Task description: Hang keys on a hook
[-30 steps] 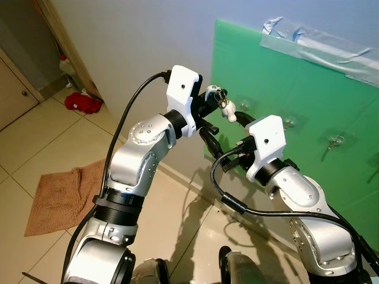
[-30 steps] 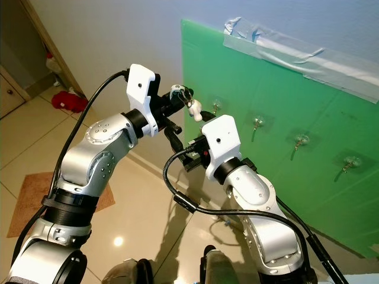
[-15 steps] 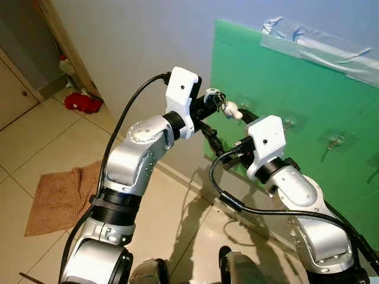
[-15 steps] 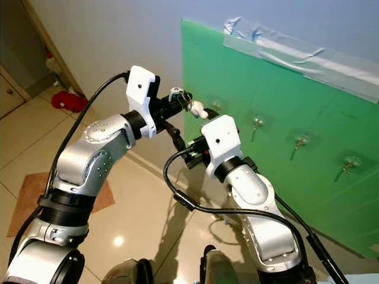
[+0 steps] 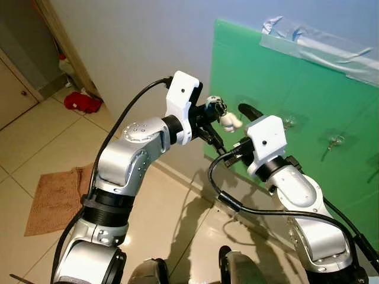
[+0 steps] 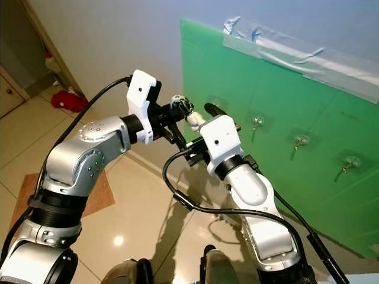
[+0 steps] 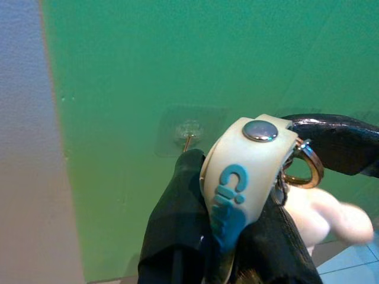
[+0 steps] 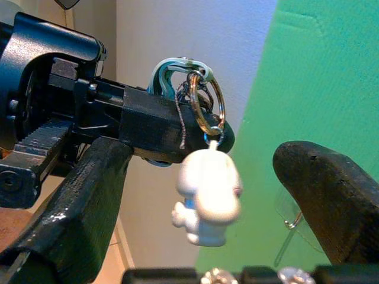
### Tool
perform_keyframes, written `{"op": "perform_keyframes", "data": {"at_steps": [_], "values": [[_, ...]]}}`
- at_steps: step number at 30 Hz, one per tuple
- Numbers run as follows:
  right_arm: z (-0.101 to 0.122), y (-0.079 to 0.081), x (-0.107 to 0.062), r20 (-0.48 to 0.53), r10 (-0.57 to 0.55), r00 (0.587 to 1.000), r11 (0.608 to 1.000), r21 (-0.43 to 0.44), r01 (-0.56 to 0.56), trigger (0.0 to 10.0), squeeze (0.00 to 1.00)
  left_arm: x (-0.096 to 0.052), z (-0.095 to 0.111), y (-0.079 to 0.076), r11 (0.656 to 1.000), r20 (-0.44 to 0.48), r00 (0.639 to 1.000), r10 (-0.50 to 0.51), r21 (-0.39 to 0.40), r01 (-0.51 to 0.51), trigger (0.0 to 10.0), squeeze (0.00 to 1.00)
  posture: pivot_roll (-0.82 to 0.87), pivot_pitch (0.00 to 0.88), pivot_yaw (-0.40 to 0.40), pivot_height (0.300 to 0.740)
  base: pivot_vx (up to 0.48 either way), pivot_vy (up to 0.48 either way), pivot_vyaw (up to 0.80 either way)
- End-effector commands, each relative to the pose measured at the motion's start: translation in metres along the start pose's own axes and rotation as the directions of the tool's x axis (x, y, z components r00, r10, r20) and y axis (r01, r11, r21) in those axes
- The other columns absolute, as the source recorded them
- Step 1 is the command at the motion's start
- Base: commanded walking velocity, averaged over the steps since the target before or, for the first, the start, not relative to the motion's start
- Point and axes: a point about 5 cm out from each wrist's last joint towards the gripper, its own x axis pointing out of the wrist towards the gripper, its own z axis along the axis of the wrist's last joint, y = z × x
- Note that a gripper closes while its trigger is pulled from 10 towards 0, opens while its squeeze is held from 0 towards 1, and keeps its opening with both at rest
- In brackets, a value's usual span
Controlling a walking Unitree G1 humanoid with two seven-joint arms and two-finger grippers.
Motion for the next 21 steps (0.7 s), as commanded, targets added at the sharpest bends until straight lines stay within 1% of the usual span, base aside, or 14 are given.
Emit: {"op": "perform_keyframes", "data": {"at_steps": [1,5,6,7,8,9,13,15,16,21], "values": [[0.0031,0.0007,0.0027,0.021,-0.005,1.0,1.0,-0.012,0.005,10.0,0.0,0.0052,-0.0037,-0.0205,0.991,-0.015,0.991,-0.131,-0.014,0.131,0.0,0.0,-0.18,0.172,0.064,0.74,0.0,0.0,0.0],[0.0024,0.0017,0.0022,0.021,-0.001,1.0,1.0,-0.005,0.001,10.0,0.0,0.0041,-0.0022,-0.0192,0.993,-0.018,0.993,-0.12,-0.011,0.12,0.0,0.0,-0.17,0.174,0.063,0.74,0.0,0.0,0.0],[0.0022,0.0019,0.0023,0.022,0.001,1.0,1.0,0.0,-0.001,8.7,0.0,0.0039,-0.0018,-0.0191,0.993,-0.018,0.993,-0.118,-0.01,0.118,0.0,0.0,-0.17,0.174,0.063,0.74,0.0,0.0,0.0],[0.0021,0.0021,0.0025,0.022,0.002,1.0,1.0,0.003,-0.002,8.7,0.0,0.0038,-0.0015,-0.019,0.993,-0.018,0.993,-0.117,-0.01,0.117,0.0,0.0,-0.17,0.174,0.063,0.74,0.0,0.0,0.0],[0.0022,0.0023,0.0025,0.023,0.002,1.0,1.0,0.007,-0.002,3.3,0.0,0.0037,-0.0014,-0.0192,0.993,-0.017,0.993,-0.117,-0.01,0.117,0.0,0.0,-0.17,0.175,0.062,0.74,0.0,0.0,0.0],[0.0022,0.0026,0.0026,0.025,0.004,1.0,1.0,0.016,-0.005,0.0,0.0,0.0035,-0.0014,-0.0193,0.993,-0.018,0.993,-0.118,-0.01,0.117,0.0,0.0,-0.17,0.175,0.062,0.74,0.0,0.0,0.0],[0.0023,0.0031,0.0025,0.026,0.005,1.0,1.0,0.03,-0.006,0.0,0.0,0.0033,-0.0018,-0.0195,0.993,-0.019,0.993,-0.119,-0.009,0.118,0.0,0.0,-0.17,0.173,0.062,0.74,0.0,0.0,0.0],[0.0012,0.0027,0.0031,0.016,-0.003,1.0,0.998,0.057,0.002,0.0,0.0,0.0036,-0.0017,-0.0201,0.993,-0.018,0.993,-0.121,-0.009,0.121,0.0,0.0,-0.17,0.171,0.061,0.74,0.0,0.0,0.0],[0.0012,0.0027,0.0031,0.016,-0.003,1.0,0.998,0.057,0.002,0.0,0.0,0.0036,-0.0017,-0.0201,0.993,-0.018,0.993,-0.121,-0.009,0.121,0.0,0.0,-0.17,0.171,0.061,0.74,0.0,0.0,0.0],[-0.0008,-0.0007,0.0033,-0.001,-0.021,1.0,0.996,0.086,0.021,0.0,0.0,0.0049,-0.0007,-0.021,0.993,-0.007,0.993,-0.121,-0.003,0.121,0.0,0.0,-0.18,0.16,0.054,0.74,0.0,0.0,0.0]]}}
